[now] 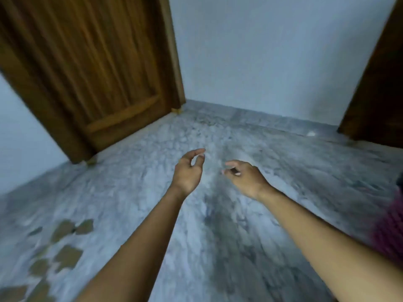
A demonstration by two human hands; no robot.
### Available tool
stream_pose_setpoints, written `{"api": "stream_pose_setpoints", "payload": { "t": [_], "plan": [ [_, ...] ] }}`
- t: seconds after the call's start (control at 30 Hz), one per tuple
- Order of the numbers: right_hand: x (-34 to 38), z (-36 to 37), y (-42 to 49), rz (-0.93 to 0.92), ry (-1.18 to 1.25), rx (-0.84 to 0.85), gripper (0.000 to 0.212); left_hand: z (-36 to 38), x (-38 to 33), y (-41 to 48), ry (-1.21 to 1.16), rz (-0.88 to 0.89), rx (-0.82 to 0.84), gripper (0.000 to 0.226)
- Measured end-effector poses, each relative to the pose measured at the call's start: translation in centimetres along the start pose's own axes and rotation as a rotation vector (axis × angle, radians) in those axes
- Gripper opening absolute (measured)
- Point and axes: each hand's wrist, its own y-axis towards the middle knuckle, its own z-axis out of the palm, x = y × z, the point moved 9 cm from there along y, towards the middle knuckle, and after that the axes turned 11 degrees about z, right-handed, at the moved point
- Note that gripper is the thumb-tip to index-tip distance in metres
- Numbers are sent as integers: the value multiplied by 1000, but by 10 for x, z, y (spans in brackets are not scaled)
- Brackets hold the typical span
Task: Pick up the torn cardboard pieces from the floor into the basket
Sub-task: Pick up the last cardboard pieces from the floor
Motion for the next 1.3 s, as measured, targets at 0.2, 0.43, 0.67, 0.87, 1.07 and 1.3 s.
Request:
{"api": "stream_pose_setpoints", "payload": {
  "t": [0.2,0.43,0.67,0.87,1.07,1.3],
  "plan": [
    [154,227,-28,-190,-70,222,42,-265,136,-75,100,-217,-223,28],
    [308,428,-96,-330,-231,459,48,-489,190,-180,134,-399,-370,22],
    [348,580,-136,-423,-365,675,49,-576,255,-262,119,-563,-475,26],
    [348,684,-160,-521,-584,897,53,-593,307,-338,116,-725,-633,31],
    [350,763,-174,-672,-755,1032,59,-610,344,-406,251,-930,-743,36],
    [318,801,-165,-820,-968,1107,70,-593,373,-438,267,-1147,-703,37]
  ]
}}
